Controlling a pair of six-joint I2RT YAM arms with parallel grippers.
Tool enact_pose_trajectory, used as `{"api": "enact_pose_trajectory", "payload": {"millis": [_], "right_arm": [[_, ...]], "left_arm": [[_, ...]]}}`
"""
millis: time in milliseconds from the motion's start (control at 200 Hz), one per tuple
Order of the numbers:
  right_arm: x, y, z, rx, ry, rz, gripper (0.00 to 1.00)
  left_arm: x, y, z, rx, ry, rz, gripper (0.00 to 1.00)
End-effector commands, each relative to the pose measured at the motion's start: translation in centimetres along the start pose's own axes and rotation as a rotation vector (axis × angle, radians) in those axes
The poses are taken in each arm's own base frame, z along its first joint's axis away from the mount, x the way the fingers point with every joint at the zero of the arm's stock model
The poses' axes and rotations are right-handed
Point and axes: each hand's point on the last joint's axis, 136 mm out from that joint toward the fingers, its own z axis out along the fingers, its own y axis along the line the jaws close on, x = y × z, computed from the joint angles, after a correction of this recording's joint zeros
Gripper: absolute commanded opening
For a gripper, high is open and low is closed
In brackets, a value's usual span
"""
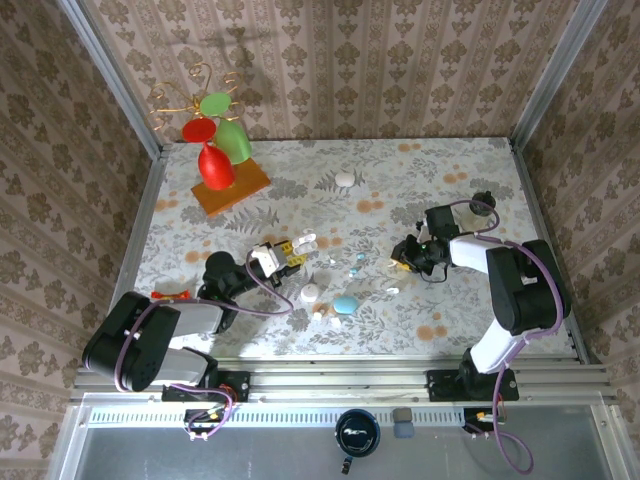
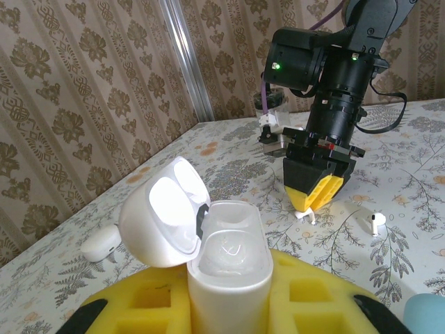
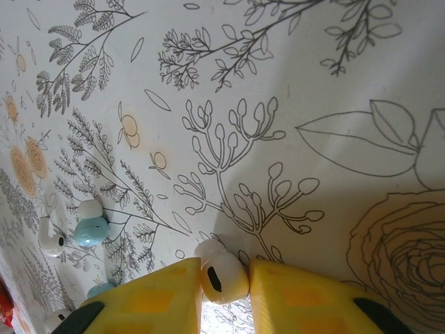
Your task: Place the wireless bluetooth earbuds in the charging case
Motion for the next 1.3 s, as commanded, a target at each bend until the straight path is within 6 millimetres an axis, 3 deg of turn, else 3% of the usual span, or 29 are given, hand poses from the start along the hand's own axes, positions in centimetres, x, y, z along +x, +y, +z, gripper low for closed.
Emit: {"api": "enact_pose_trajectory", "payload": {"millis": [0,250,430,530,840,1070,1295], "right_arm": [[0.8,-1.3,1.3,0.049,0.039,0.007,0.23],[-0.4,0.0,0.0,0.042,-0.031,-0.101,0.22],[-1.6,3.1,-2.2,0.0,-0.139,-0.301,0.22],[-1.7,6.2,-3.9,-0.046,-0.222,-0.478,0.23],[1.2,16.5,-10.1,-0.215,-0.377,-0.933,0.22],[3.2,21.6,-13.1,-0.36,-0.5,-1.13,0.22],[6.3,25.2,-14.2,-0.46,-0.484,-1.258,0.22]], "left_arm": [[-1.3,0.4,0.2,-0.003,-0.04,0.042,0.0],[-1.2,0.4,0.3,0.002,-0.038,0.041,0.0],[-1.2,0.0,0.5,0.033,-0.037,0.002,0.0],[-0.9,-0.1,0.4,0.028,-0.03,-0.006,0.0],[-0.4,-0.3,0.5,0.035,-0.009,-0.032,0.0],[-0.7,-0.7,0.9,0.076,-0.022,-0.068,0.0],[-1.1,-0.9,1.0,0.097,-0.036,-0.091,0.0]]}}
